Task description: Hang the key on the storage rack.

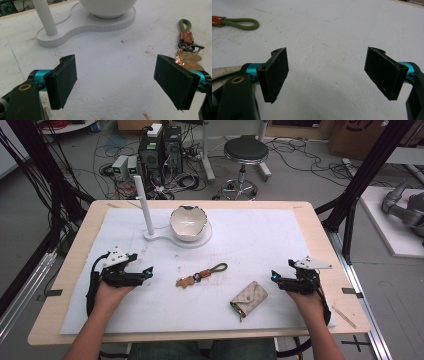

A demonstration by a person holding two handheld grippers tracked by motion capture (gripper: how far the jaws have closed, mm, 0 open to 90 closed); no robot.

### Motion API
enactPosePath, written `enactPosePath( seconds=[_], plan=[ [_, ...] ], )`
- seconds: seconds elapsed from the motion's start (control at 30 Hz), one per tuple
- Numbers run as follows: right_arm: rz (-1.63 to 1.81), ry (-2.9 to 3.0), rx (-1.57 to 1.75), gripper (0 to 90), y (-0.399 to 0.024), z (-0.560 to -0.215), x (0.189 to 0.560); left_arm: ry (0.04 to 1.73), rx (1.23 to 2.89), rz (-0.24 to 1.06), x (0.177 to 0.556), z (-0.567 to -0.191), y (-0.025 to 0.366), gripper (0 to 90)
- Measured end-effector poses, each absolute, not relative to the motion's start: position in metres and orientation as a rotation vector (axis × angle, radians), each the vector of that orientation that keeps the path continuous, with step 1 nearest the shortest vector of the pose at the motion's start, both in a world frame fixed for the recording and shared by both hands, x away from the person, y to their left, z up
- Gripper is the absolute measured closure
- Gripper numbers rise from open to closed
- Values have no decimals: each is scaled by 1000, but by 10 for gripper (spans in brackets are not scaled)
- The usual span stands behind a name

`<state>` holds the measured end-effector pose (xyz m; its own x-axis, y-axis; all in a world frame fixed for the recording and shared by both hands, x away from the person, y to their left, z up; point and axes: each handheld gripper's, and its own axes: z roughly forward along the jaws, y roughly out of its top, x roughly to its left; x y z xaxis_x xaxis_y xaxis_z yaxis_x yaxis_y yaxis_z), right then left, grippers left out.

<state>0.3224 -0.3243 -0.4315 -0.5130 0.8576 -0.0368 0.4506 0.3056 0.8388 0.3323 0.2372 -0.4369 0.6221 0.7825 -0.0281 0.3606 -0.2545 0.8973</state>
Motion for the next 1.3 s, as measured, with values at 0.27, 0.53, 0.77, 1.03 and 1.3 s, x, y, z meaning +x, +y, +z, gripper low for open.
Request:
enactPosePath(
  seconds=[0.27, 0.53, 0.77, 1.03, 1.3],
  plan=[
    [1093, 2103, 1162, 198, -324, -433, 325, 897, 1872, 522, 331, -436, 230, 186],
    [1085, 2100, 1155, 198, -323, -432, 324, 874, 1910, 478, 333, -439, 218, 186],
    [1076, 2107, 1155, 199, -323, -432, 321, 839, 1927, 463, 339, -437, 205, 187],
    [1060, 2109, 1161, 199, -328, -433, 311, 787, 1942, 429, 352, -434, 180, 187],
    [1049, 2089, 1181, 199, -339, -434, 299, 720, 1972, 395, 368, -427, 138, 187]
  ],
)
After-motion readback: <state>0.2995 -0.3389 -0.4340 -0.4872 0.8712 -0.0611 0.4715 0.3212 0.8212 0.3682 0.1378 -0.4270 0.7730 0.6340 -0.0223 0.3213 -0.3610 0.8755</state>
